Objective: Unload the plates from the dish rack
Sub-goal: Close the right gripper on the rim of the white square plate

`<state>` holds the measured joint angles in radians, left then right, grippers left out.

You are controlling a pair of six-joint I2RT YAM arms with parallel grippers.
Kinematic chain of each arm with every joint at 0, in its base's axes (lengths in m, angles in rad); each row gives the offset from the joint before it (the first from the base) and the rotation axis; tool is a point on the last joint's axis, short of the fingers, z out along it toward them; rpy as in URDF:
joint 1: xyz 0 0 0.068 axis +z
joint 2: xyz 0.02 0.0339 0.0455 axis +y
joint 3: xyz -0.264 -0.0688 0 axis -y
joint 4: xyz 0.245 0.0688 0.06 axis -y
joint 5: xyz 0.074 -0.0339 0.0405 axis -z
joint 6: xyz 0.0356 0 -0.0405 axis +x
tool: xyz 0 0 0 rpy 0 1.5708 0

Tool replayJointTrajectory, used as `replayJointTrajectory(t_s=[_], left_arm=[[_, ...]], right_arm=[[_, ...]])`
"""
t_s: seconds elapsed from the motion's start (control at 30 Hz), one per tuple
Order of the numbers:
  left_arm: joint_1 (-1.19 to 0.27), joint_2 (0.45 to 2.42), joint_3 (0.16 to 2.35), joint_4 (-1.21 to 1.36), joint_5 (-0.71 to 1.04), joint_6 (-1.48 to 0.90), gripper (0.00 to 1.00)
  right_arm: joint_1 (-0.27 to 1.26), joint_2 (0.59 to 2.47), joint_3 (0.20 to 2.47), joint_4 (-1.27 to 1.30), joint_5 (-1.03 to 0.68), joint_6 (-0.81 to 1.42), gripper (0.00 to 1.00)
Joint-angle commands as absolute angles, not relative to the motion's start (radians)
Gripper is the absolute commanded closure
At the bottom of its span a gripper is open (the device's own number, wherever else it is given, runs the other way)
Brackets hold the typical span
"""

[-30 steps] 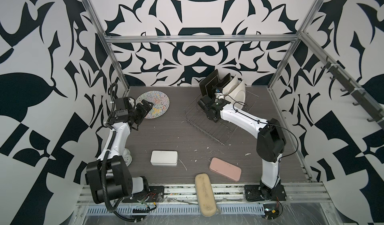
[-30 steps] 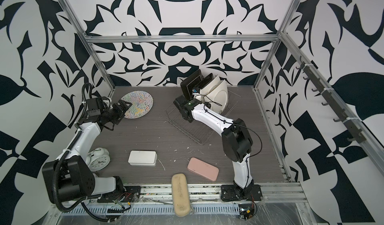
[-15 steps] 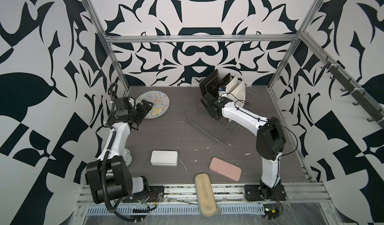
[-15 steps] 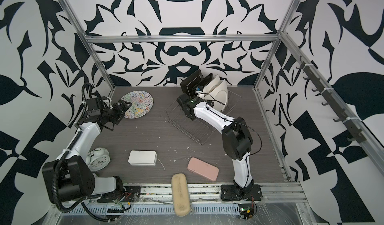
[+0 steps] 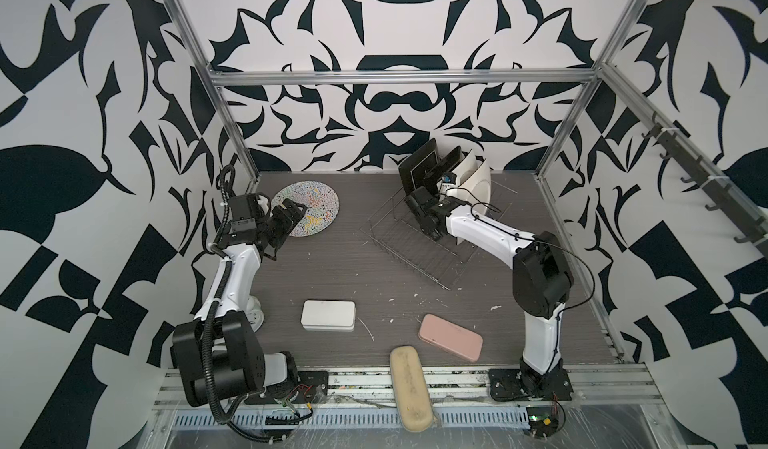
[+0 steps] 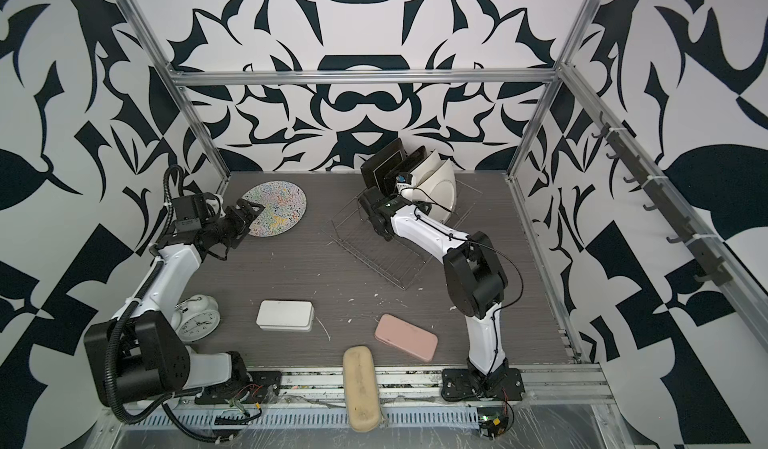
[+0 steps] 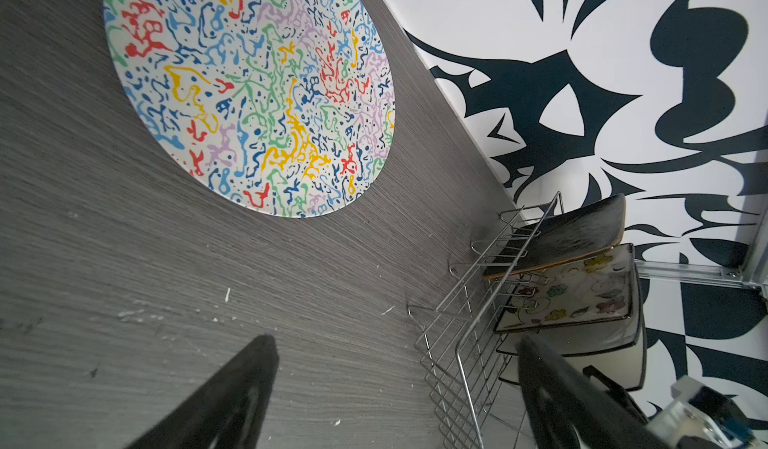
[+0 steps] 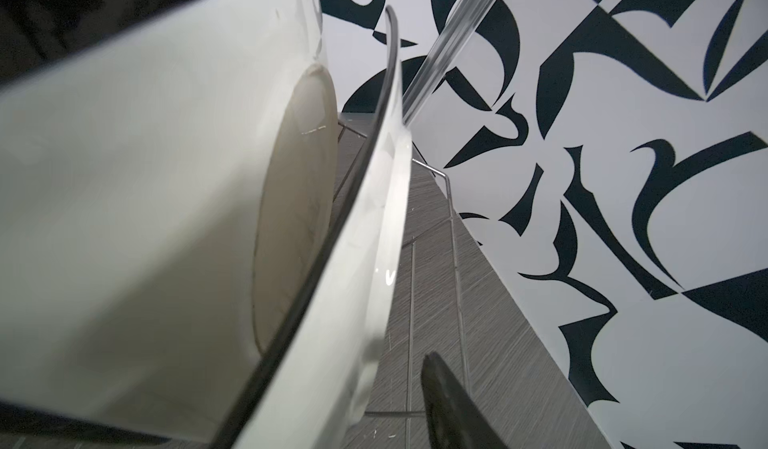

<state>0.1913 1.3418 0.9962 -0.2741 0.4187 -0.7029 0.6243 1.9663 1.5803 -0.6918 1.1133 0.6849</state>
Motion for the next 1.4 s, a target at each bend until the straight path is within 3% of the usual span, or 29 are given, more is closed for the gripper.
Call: replayJointTrajectory(t_s=[0.0, 0.63, 1.2, 1.37], left_arm=[[0.19, 1.32, 1.017, -0.297, 0.423, -0.695, 0.06], [0.19, 1.313, 1.02, -0.301, 0.424, -0.695, 0.06], [0.19, 1.315, 1.027, -0.299, 0.432, -0.695, 0.06], [0.19, 1.316, 1.025, -0.297, 0.434, -0.695, 0.06]], right_arm=[[0.62, 1.92, 1.553, -0.619, 1.168, 0.669, 0.52], [0.616, 1.912, 1.431, -0.466, 1.222, 0.633, 0.67], [0.625, 1.916, 1.455, -0.495, 1.257, 0.65, 0.88], [0.639, 1.917, 1.468, -0.511, 1.301, 0.655, 0.99]])
